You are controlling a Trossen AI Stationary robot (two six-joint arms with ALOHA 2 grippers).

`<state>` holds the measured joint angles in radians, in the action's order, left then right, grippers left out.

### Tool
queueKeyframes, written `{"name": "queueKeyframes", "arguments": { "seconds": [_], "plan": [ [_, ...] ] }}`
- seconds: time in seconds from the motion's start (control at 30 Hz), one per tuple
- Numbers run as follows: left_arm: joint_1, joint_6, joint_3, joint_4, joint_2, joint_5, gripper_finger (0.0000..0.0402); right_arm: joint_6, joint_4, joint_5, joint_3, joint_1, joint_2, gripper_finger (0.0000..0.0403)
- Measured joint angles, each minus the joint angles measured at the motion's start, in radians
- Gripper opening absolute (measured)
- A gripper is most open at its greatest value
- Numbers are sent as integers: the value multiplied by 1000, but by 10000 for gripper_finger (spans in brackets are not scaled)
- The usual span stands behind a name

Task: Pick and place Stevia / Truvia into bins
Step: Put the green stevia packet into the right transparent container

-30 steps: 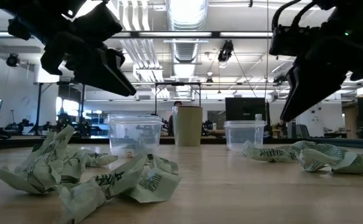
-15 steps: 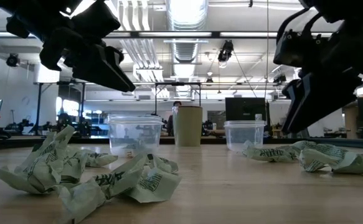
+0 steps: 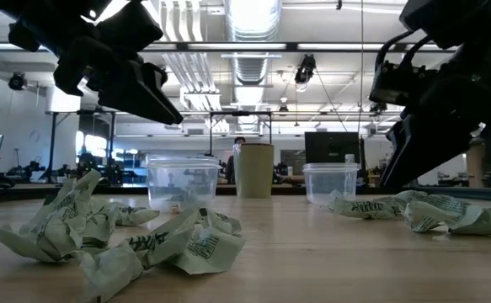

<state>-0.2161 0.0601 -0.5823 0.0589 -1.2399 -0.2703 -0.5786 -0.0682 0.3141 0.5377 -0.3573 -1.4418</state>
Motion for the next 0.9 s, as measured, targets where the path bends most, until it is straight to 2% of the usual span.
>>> {"name": "queueKeyframes", "arguments": {
  "seconds": [0.3, 0.67, 0.9],
  "plan": [
    [0, 0, 0, 0, 0, 0, 128, 2, 79, -12, -33, 0, -6, 144],
    [0, 0, 2, 1, -1, 0, 128, -3, 111, -12, -6, 0, -142, 143],
    [0, 0, 2, 2, -1, 0, 128, 2, 101, -11, -2, 1, -129, 107]
  ]
}}
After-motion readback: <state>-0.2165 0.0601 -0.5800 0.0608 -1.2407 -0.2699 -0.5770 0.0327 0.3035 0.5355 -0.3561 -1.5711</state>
